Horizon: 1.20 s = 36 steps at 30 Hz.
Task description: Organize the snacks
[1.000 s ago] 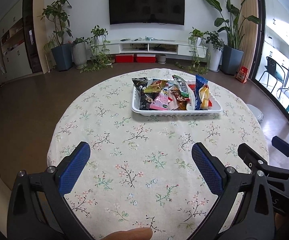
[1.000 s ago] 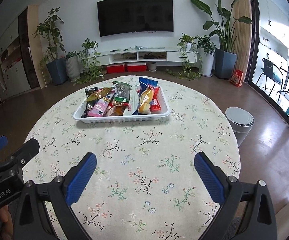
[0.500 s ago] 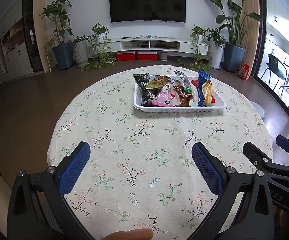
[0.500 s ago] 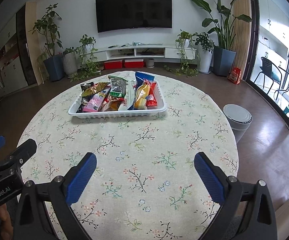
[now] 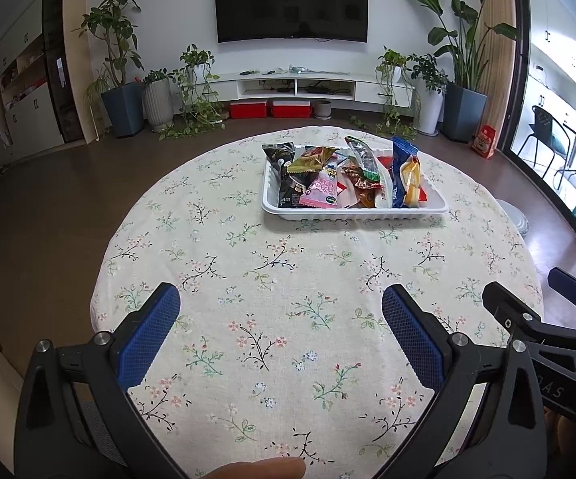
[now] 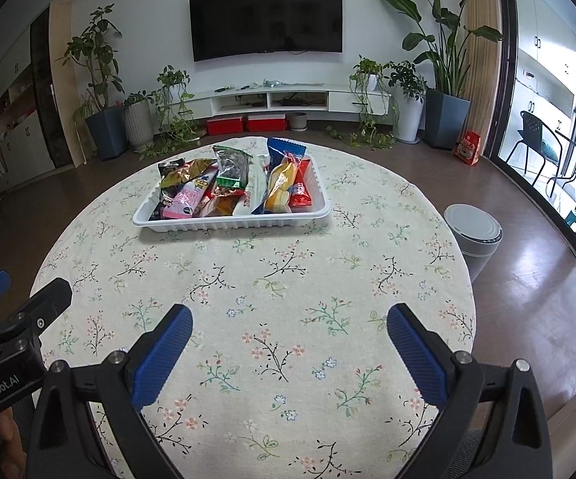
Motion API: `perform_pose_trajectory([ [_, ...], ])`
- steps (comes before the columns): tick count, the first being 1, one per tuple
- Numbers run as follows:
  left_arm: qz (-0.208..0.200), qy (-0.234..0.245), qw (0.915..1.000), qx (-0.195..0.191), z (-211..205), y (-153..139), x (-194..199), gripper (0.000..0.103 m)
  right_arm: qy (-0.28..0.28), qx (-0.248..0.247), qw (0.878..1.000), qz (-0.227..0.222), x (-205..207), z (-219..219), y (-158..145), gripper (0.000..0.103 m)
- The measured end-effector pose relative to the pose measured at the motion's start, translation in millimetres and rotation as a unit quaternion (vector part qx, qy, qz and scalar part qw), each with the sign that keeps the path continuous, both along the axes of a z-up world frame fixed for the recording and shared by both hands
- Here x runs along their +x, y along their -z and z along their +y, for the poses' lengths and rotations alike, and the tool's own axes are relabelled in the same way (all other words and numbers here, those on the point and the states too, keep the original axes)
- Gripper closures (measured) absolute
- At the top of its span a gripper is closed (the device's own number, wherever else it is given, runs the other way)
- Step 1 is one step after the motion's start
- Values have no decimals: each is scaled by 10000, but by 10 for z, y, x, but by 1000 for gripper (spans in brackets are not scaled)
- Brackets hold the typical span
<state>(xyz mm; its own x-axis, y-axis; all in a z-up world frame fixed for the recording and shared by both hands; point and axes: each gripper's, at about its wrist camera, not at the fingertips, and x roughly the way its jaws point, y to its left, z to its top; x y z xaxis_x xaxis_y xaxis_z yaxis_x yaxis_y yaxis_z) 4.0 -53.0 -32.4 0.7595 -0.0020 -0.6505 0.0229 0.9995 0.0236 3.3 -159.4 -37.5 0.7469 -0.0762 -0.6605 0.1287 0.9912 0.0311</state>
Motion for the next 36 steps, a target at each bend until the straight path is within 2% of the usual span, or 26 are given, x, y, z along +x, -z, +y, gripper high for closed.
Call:
perform_pose_trajectory([
  [36,64,44,10000,-18,-9,113,-14,0,-19,8,10000,93,-57,-68,99,3],
])
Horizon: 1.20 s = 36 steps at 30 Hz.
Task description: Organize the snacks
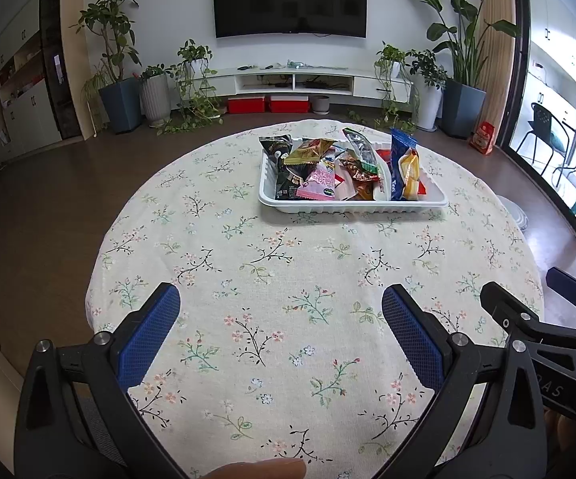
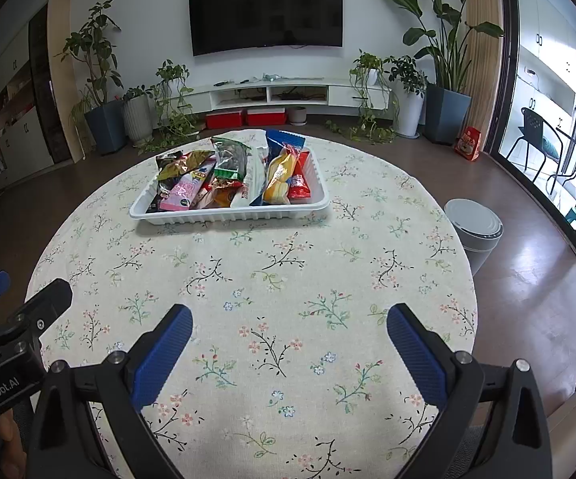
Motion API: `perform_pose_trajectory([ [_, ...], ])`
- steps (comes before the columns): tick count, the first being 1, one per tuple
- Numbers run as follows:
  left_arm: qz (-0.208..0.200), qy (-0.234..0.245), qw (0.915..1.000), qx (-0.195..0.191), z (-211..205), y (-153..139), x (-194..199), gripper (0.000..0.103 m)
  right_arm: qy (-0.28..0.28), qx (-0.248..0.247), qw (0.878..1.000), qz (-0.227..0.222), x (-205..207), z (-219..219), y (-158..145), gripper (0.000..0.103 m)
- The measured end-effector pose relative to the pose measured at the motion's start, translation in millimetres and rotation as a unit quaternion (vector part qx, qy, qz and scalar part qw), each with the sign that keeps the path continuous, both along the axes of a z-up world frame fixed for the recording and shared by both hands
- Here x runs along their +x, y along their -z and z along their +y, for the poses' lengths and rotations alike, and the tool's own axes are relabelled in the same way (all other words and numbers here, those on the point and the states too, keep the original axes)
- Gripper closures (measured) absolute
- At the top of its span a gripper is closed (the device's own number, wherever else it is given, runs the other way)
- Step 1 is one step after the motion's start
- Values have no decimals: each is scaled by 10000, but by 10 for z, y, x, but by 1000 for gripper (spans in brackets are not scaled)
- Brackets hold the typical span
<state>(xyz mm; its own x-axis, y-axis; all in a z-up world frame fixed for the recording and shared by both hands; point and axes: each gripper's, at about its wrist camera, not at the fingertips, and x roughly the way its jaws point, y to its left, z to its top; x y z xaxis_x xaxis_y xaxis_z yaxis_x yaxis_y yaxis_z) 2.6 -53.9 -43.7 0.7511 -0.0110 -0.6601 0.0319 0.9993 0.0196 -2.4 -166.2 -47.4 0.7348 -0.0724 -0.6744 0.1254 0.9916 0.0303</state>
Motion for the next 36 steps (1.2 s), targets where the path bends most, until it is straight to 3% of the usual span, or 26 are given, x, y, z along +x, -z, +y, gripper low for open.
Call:
perform_pose_trajectory([
  [36,-20,-56,9999,84,21,37,5,0,-16,14,10000,84,-49,-2,23,3],
])
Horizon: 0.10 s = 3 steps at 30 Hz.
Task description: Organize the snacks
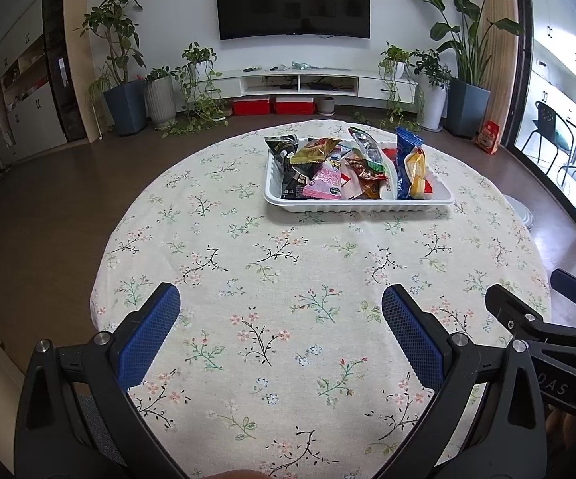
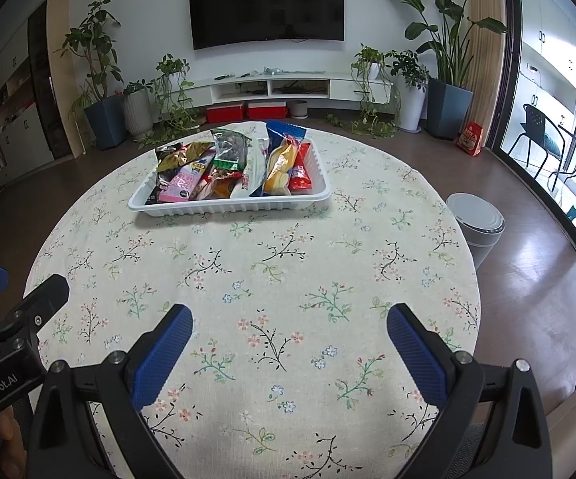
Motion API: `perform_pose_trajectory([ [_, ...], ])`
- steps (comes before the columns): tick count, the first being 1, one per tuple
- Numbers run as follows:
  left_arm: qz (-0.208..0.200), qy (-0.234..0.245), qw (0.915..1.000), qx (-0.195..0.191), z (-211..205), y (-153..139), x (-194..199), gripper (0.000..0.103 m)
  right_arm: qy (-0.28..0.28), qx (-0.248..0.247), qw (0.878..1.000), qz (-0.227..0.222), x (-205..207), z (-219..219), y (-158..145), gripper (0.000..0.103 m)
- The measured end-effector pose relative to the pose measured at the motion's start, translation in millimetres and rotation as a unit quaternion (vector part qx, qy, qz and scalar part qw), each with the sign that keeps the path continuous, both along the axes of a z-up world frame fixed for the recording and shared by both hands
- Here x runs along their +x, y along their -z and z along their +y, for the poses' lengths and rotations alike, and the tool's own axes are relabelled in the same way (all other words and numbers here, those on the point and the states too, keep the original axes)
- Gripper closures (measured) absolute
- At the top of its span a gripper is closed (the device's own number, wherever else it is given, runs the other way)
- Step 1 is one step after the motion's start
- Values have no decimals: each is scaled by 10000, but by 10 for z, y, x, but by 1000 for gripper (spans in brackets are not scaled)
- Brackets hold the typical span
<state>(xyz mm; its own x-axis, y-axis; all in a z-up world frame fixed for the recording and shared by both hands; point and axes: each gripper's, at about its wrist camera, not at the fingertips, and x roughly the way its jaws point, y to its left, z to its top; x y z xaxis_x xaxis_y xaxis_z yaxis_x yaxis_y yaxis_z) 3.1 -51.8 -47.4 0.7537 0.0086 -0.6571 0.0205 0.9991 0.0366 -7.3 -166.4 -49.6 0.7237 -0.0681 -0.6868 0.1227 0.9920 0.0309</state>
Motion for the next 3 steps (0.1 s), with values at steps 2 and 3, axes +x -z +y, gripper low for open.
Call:
perform_pose_trajectory([
  [2,-8,9,10000,-1,-5,-1,-2,0,-6,8,10000,8,1,-3,1,3],
  [3,-9,45,10000,-16,-8,0,-4,0,-8,5,10000,8,-2,-3,2,3],
])
